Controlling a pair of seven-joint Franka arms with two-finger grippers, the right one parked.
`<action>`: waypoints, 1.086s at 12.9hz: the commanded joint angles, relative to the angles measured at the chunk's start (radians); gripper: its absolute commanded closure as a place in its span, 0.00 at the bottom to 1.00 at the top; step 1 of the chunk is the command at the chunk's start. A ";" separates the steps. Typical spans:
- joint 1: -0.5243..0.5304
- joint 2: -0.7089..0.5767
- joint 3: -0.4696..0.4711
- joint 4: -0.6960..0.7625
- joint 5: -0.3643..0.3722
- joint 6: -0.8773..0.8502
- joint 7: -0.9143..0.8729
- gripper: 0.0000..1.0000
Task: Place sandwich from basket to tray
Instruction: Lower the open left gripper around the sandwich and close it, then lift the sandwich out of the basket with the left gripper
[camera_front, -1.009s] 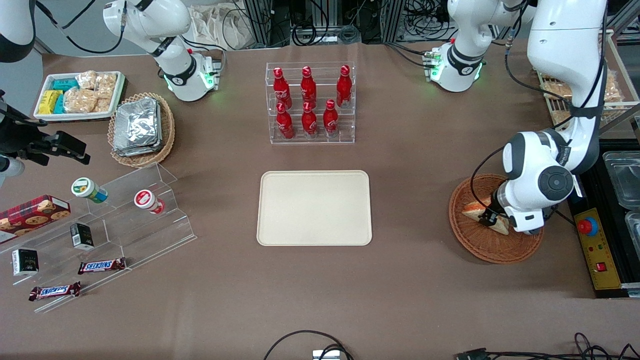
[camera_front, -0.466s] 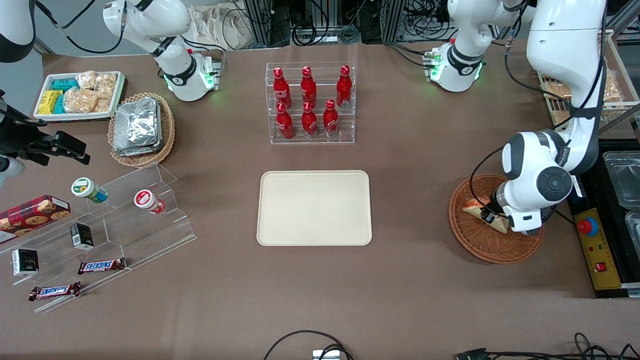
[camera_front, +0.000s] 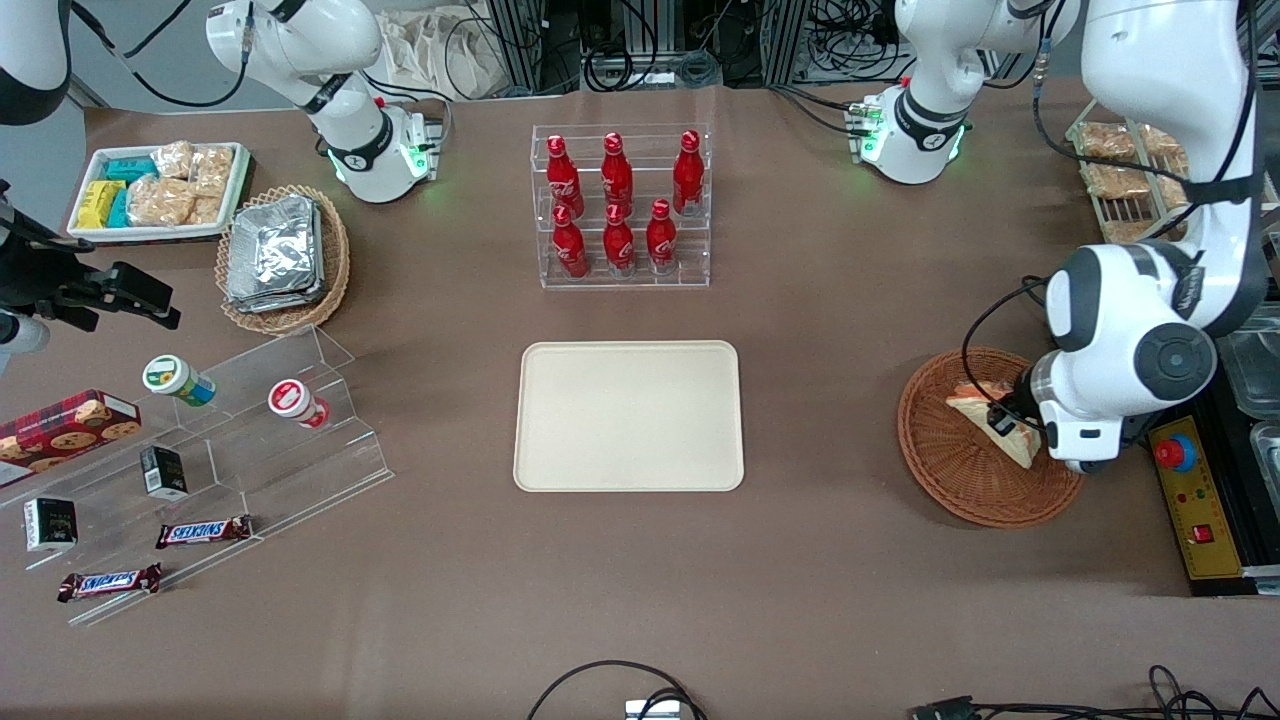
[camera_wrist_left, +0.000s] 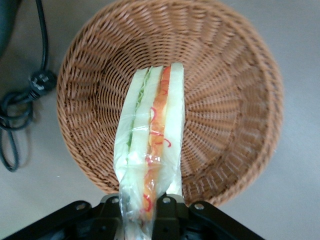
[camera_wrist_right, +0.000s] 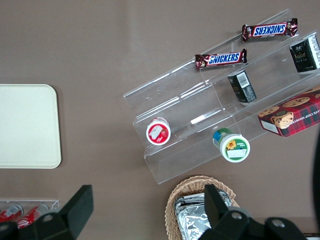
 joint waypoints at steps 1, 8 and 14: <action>-0.015 -0.039 0.004 0.083 0.013 -0.094 0.264 1.00; -0.015 -0.107 -0.224 0.347 0.076 -0.397 0.402 1.00; -0.018 -0.013 -0.410 0.414 0.069 -0.325 0.388 1.00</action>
